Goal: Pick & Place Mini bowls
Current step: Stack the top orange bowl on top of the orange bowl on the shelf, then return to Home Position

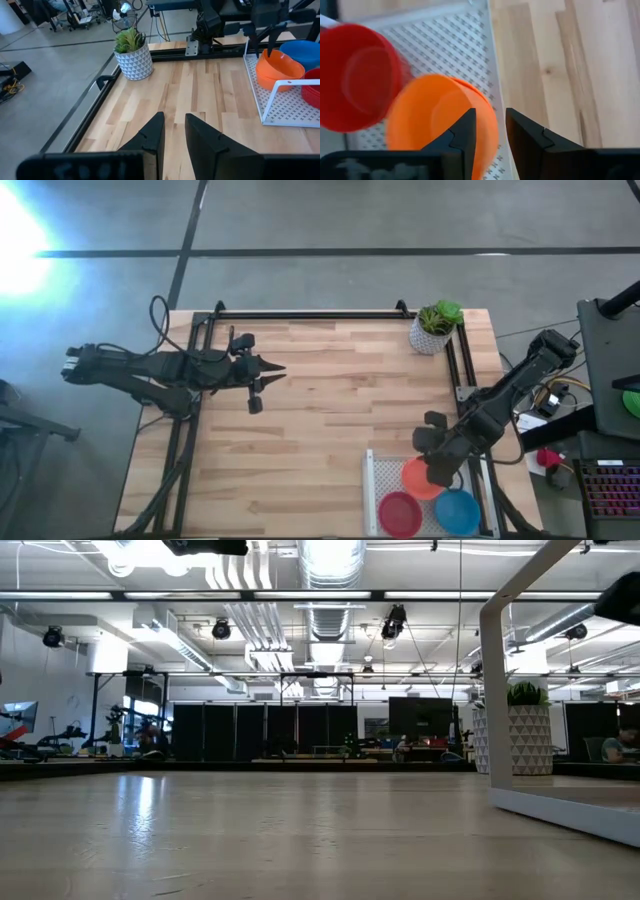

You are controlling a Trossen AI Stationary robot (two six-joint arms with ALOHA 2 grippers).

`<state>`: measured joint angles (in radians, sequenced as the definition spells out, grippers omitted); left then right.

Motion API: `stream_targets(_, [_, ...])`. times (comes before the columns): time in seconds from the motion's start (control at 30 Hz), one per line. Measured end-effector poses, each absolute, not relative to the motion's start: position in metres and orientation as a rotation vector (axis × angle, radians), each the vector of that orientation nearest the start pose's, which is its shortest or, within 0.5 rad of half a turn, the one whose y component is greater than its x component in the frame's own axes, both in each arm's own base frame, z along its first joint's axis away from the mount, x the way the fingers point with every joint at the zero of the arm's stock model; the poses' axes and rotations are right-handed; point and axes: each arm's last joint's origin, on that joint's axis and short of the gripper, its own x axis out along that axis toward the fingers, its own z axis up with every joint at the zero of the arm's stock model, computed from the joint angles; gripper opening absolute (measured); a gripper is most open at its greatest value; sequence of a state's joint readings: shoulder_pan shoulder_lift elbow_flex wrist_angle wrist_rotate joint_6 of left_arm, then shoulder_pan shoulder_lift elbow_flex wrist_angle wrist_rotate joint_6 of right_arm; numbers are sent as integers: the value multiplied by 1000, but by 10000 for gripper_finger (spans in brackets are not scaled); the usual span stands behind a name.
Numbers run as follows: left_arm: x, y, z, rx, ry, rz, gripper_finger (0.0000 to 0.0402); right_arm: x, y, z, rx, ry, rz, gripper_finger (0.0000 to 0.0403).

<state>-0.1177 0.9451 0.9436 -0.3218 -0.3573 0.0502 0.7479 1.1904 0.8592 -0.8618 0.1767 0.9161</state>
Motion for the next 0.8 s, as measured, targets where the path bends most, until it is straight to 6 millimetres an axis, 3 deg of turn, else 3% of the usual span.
stream_targets(0.23, [200,-13,347,126,321,229,71,150,132,215,256,1230,-96,73])
stream_targets(0.4, [200,-13,347,127,321,229,71,149,131,214,242,1233,-90,49])
stream_targets(0.6, [199,-13,348,189,326,219,71,155,136,233,228,1166,-38,27])
stream_targets(0.8, [182,-15,357,221,291,199,56,165,138,263,12,957,-27,9])
